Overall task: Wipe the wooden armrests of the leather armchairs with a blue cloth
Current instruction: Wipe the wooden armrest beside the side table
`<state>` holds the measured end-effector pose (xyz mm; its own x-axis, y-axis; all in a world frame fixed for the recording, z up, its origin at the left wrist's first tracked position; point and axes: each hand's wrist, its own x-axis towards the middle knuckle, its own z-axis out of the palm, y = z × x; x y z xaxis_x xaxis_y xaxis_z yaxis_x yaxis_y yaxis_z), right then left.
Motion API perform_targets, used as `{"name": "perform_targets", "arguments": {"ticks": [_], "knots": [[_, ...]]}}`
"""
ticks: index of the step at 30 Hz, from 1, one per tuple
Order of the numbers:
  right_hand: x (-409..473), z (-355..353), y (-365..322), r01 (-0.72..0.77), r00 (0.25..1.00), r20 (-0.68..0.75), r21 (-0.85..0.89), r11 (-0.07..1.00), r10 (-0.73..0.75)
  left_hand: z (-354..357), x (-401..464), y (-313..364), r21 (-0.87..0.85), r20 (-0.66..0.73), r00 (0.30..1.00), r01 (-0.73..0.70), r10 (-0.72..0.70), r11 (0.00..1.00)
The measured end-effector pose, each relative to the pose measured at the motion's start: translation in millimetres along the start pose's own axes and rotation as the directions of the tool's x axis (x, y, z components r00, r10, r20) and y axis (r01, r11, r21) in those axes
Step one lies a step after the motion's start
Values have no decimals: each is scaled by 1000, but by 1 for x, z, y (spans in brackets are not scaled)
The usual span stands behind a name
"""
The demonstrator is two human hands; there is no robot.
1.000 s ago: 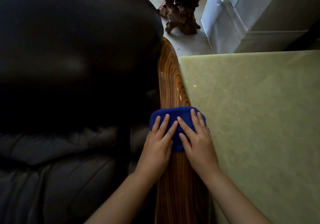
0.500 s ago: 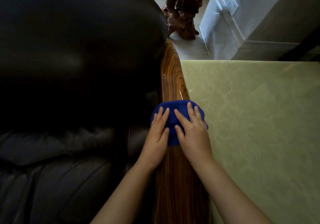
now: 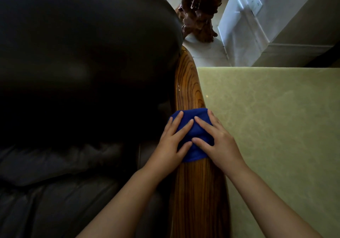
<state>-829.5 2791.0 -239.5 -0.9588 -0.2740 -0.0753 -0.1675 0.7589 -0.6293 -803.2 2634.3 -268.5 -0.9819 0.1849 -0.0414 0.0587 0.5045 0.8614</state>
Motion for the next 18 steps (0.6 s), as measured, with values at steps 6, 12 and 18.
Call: {"name": "perform_targets", "arguments": {"ticks": [6, 12, 18], "knots": [[-15, 7, -12, 25, 1000, 2, -142, 989, -25, 2, -16, 1, -154, -49, 999, -7, -1, 988], [-52, 23, -16, 28, 995, -93, -215, 976, -49, 12, -49, -9, -243, 5, 999, 49, -49, 969], [2, 12, -8, 53, 998, -32, -149, 987, -59, -6, 4, -15, -181, 17, 1000, -8, 11, 984]]}}
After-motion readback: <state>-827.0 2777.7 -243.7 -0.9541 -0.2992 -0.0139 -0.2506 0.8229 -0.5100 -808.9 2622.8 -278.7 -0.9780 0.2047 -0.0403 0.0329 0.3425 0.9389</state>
